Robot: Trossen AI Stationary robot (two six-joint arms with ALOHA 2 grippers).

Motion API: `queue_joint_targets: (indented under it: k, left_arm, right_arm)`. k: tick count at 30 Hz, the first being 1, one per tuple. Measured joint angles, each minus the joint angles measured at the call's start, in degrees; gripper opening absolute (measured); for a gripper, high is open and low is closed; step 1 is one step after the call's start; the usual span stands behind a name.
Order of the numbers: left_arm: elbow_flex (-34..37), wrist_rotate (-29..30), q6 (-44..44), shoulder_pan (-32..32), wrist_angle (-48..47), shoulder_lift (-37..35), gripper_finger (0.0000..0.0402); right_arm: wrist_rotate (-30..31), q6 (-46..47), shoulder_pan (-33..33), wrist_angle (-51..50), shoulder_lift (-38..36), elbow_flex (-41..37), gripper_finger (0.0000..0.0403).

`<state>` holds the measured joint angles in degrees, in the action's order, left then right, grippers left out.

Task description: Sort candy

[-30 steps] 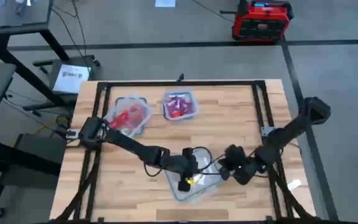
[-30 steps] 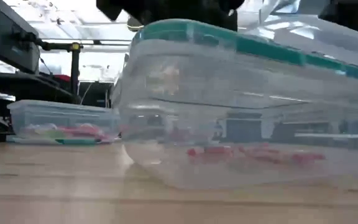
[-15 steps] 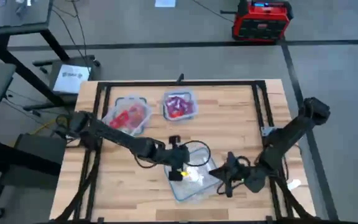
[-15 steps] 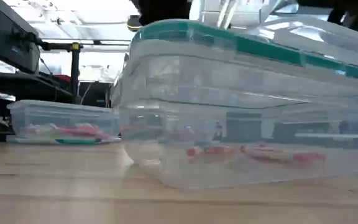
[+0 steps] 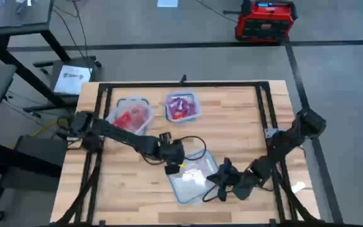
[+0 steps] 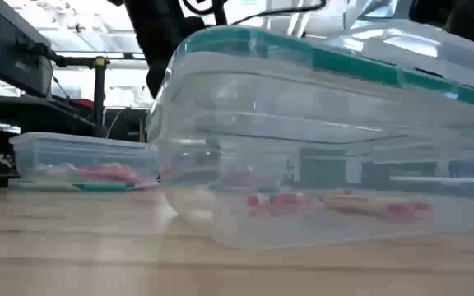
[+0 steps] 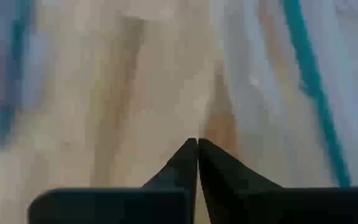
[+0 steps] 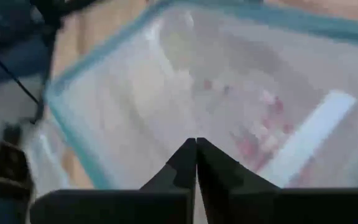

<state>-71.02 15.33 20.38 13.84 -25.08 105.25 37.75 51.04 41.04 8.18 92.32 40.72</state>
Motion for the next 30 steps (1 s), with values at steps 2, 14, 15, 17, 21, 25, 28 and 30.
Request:
queue_joint_targets:
  k: [2,14,15,17,21,25,28,30]
  left_arm:
    - [1.32,-2.71,1.17,0.31,3.94,-0.05,0.0]
    - [3.08,-4.83,3.1,2.17,14.71,-0.09,0.0]
    - [3.08,-4.83,2.66,2.17,15.44,-0.09,0.0]
    - [2.91,-4.81,2.28,2.16,15.94,-0.09,0.0]
    - [2.53,-4.65,2.17,1.93,16.11,-0.11,0.0]
    - [2.51,-4.59,2.15,1.91,16.55,-0.11,0.0]
    - [2.51,-4.57,2.12,1.99,17.36,-0.11,0.0]
    - [2.51,-4.54,2.12,2.17,17.39,-0.11,0.0]
  right_arm:
    - [-0.83,0.09,-0.82,-4.39,-1.07,0.03,0.0]
    - [-2.01,-4.43,-6.26,-31.25,-13.92,-0.36,0.0]
    - [-2.22,-5.01,-6.59,-32.35,-15.36,-0.42,0.0]
    - [-2.22,-6.03,-6.87,-32.63,-18.63,-0.42,0.0]
    - [-2.1,-6.11,-4.92,-32.26,-25.09,-0.39,0.0]
    - [-0.85,-6.09,0.0,-31.47,-28.57,-0.41,0.0]
    - [6.25,-7.11,3.28,-24.58,-27.32,-2.57,0.0]
    - [7.77,-9.91,3.43,-16.86,-24.37,-4.58,0.0]
